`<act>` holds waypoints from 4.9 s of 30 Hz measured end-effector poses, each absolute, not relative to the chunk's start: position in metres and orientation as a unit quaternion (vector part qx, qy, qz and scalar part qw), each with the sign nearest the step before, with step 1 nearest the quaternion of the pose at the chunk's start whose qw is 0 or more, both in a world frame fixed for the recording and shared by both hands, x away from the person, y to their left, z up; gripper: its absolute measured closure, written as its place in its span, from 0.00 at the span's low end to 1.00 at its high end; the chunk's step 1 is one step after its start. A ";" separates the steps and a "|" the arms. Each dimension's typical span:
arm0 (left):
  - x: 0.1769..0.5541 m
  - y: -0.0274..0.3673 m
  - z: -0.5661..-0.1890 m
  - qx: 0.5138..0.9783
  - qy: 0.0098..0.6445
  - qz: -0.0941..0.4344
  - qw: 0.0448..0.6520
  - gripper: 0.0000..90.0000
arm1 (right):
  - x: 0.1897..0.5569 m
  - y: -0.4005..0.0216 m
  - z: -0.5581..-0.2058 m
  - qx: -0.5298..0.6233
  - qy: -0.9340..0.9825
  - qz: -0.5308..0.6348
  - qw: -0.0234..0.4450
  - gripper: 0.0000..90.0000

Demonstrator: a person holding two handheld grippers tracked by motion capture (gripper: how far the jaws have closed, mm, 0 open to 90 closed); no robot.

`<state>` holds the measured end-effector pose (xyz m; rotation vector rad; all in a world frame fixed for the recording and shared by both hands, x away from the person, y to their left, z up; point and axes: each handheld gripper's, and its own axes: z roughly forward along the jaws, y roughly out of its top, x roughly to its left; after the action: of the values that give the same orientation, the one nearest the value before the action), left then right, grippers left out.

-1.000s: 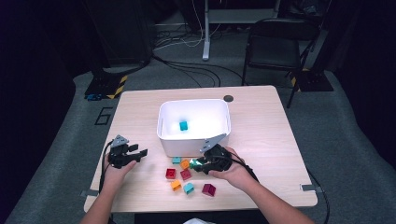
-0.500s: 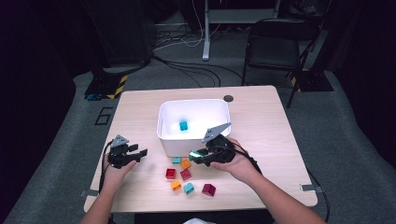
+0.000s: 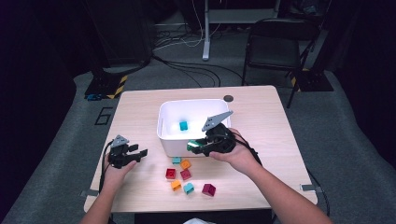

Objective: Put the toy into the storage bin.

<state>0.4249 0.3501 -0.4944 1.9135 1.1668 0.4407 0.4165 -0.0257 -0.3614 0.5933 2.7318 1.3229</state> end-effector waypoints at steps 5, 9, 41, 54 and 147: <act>0.425 0.350 -0.494 0.761 0.465 0.176 0.417 0.48 | 0.422 -0.024 -0.352 0.194 0.879 0.433 0.028 0.74; 0.425 0.350 -0.494 0.761 0.465 0.176 0.417 0.48 | 0.426 -0.023 -0.345 0.197 0.876 0.439 0.033 0.74; 0.412 0.360 -0.493 0.753 0.473 0.184 0.419 0.48 | 0.500 0.013 -0.334 0.229 0.869 0.433 0.067 0.74; 0.412 0.362 -0.494 0.748 0.477 0.186 0.423 0.48 | 0.531 0.030 -0.357 0.240 0.873 0.419 0.076 0.74; 0.427 0.345 -0.496 0.762 0.465 0.173 0.416 0.48 | 0.394 -0.049 -0.386 0.181 0.879 0.425 0.121 0.60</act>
<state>0.4269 0.3449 -0.4963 1.9131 1.1667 0.4347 0.3943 -0.0490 -0.3859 0.5273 2.5661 1.2423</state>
